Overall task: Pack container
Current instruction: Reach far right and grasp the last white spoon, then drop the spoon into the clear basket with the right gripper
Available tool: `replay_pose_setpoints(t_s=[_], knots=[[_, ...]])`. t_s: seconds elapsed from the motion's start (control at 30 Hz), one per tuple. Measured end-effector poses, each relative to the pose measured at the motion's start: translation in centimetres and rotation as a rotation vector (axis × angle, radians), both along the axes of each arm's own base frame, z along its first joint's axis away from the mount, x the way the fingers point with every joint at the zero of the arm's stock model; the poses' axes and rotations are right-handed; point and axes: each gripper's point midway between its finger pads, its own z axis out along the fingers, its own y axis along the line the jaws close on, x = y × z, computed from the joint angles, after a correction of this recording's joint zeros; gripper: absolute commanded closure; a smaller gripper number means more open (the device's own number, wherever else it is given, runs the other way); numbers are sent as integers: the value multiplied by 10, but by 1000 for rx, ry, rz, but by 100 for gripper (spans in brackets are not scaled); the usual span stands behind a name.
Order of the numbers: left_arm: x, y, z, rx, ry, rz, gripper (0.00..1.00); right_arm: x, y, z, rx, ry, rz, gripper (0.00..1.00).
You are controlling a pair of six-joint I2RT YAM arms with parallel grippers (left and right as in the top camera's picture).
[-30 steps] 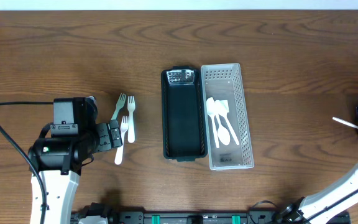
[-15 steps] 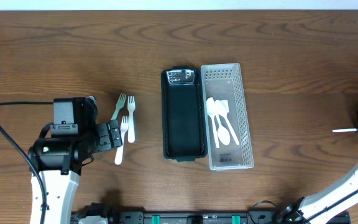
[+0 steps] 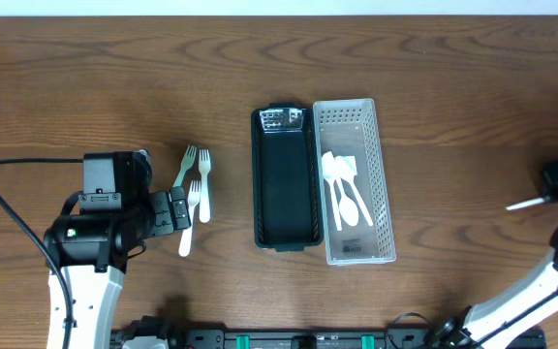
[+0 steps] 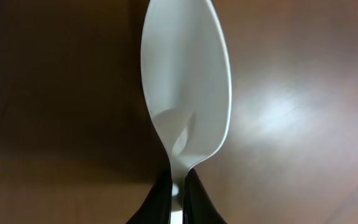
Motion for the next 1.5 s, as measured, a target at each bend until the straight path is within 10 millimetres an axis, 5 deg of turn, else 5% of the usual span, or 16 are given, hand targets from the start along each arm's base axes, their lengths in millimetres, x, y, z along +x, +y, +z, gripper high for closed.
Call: replay_pose_setpoints(t_s=[0.07,0.2,0.37,0.53,0.7,0.83,0.97,1.13,1.37,1.5], knots=[[0,0,0,0,0,0,2,13,18,7,-6,-9,85,99],[0,0,0,0,0,0,2,60,79,50,-43,-112,354,99],[0,0,0,0,0,0,2,96,205,132,-73,-312,735,99],[0,0,0,0,0,0,2,88,323,173,-54,-436,1062,99],[0,0,0,0,1,0,2,55,410,172,6,-424,1314,99],[-1,0,0,0,3,0,2,40,435,156,33,-362,1392,99],[-2,0,-1,0,8,0,2,38,436,130,46,-275,1402,97],[-3,0,-1,0,14,0,2,40,432,103,38,-190,1409,81],[-3,0,-1,0,14,0,2,44,424,103,-19,-176,1410,80],[-3,0,-1,0,14,0,2,48,418,121,-78,-215,1406,78]])
